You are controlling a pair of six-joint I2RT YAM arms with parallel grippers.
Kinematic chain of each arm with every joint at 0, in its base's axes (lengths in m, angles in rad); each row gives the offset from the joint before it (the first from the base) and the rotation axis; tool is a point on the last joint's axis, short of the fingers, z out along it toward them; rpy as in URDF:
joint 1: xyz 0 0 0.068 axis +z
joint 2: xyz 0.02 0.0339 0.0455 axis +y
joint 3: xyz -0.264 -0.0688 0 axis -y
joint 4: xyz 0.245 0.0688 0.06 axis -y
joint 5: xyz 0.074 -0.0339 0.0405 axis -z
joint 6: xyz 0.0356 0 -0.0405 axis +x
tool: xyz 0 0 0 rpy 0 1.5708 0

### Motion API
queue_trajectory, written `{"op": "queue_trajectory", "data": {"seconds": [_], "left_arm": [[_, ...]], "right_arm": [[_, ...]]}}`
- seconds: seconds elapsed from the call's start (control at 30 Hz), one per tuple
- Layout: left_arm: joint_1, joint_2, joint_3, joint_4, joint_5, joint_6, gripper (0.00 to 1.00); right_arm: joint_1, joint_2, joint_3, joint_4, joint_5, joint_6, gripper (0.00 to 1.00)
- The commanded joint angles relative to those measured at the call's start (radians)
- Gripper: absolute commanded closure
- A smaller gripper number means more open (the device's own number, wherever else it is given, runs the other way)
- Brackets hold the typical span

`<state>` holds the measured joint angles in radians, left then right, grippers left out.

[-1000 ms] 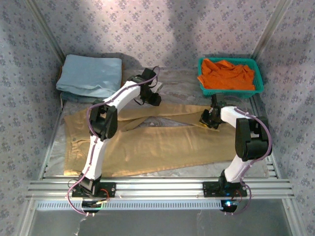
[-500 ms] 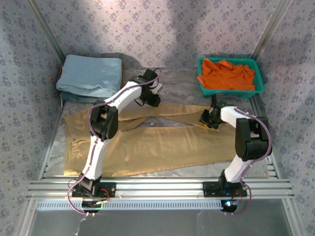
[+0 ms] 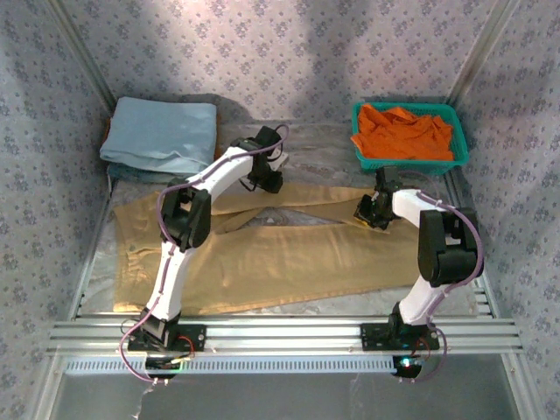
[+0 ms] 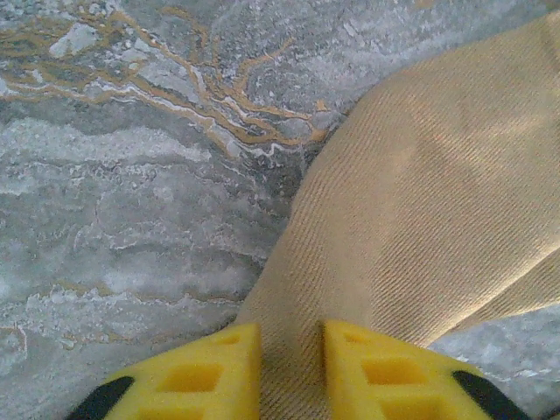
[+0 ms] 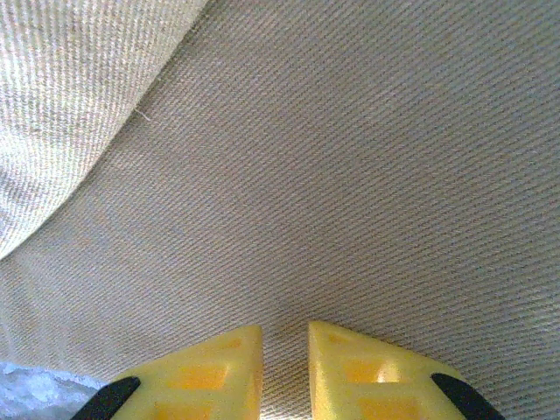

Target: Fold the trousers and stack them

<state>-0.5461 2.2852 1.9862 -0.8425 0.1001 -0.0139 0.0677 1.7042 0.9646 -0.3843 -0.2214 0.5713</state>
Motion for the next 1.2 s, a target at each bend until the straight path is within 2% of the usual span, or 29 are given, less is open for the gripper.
{"op": "queue_trajectory", "data": {"seconds": [0.0,0.03,0.13,0.43,0.57,0.93,1.17], "left_arm": [[-0.006,0.007,-0.012,-0.019,-0.013,0.007,0.83],[-0.006,0.006,-0.013,-0.017,-0.011,0.009,0.90],[-0.006,0.003,-0.015,-0.015,-0.013,0.005,1.00],[-0.003,-0.065,0.044,-0.029,-0.014,-0.011,1.00],[0.014,-0.082,0.111,-0.080,0.016,-0.013,1.00],[0.078,-0.105,0.147,-0.076,0.138,-0.051,1.00],[0.160,-0.059,0.234,-0.064,0.302,-0.108,1.00]], "right_arm": [[-0.004,-0.026,-0.007,-0.011,0.001,-0.002,0.79],[-0.004,-0.029,-0.008,-0.014,0.001,-0.002,0.79],[-0.004,-0.037,-0.011,-0.015,0.008,-0.004,0.79],[-0.005,-0.024,-0.016,-0.014,0.019,-0.005,0.79],[-0.038,-0.024,-0.040,0.009,-0.008,0.004,0.80],[-0.083,-0.030,-0.059,0.000,0.031,-0.004,0.82],[-0.097,-0.018,-0.022,-0.009,0.056,-0.003,0.82]]}}
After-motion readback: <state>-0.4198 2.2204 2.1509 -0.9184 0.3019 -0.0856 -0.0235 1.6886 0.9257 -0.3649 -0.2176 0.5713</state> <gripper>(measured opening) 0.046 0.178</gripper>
